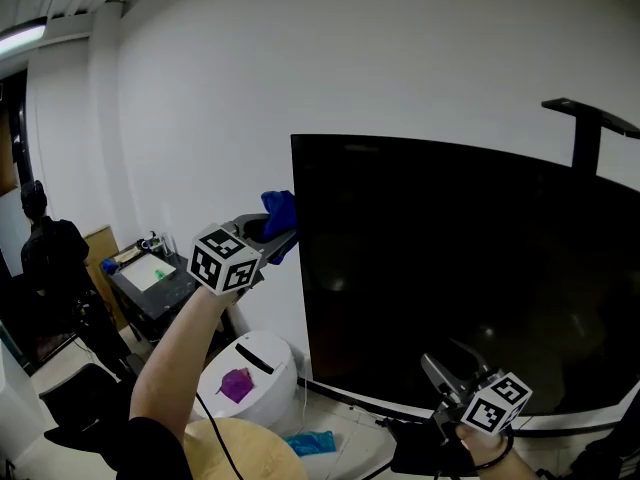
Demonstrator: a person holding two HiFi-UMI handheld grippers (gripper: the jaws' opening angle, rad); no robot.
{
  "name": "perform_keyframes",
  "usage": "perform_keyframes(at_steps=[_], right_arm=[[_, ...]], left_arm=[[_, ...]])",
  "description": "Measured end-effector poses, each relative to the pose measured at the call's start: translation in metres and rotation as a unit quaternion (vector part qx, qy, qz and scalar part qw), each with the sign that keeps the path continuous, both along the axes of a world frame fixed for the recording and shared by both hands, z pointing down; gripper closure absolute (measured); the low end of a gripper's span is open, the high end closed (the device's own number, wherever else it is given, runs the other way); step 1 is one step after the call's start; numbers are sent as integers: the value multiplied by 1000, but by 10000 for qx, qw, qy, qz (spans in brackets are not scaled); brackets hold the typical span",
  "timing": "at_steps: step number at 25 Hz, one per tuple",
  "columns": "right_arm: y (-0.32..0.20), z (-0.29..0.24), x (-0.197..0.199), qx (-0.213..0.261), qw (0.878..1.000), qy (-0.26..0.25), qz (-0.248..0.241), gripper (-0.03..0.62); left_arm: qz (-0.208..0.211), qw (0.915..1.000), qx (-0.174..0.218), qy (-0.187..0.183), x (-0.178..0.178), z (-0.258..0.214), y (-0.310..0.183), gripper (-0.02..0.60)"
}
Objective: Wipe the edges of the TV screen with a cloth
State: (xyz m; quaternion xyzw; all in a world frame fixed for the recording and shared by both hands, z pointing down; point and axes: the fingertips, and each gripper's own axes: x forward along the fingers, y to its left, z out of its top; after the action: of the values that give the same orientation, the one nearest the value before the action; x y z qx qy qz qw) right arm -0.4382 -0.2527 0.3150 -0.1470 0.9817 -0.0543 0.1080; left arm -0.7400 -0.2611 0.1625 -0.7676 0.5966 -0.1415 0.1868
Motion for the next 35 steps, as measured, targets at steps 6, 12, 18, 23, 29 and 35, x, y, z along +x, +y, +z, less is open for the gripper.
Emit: perform_keyframes(at_steps=[6,12,18,23,29,35], right_arm=[[9,-41,4,412,9991,-52,25,361],[16,-87,7,793,9964,-273,141,364],[28,-133,1,1266,9915,-297,7,364],[30,-154,1,1437,9889,-370,-56,365],[31,-168,6,1384,9882,-641,-114,365],[31,-182,25,1552,9849,-765,-29,367]], left_arm=[[-28,9997,135,-199,-1,-51,2,468],[-149,9979,185,-602,1,-89,3,468],[-270,9954,243,-885,1,-117,0,468],[-425,9916,271,-1194,1,-140,0,468],[-736,9827,434,-1641,2,-176,6,468],[-1552,9104,-74,-3833,20,-186,6,468]])
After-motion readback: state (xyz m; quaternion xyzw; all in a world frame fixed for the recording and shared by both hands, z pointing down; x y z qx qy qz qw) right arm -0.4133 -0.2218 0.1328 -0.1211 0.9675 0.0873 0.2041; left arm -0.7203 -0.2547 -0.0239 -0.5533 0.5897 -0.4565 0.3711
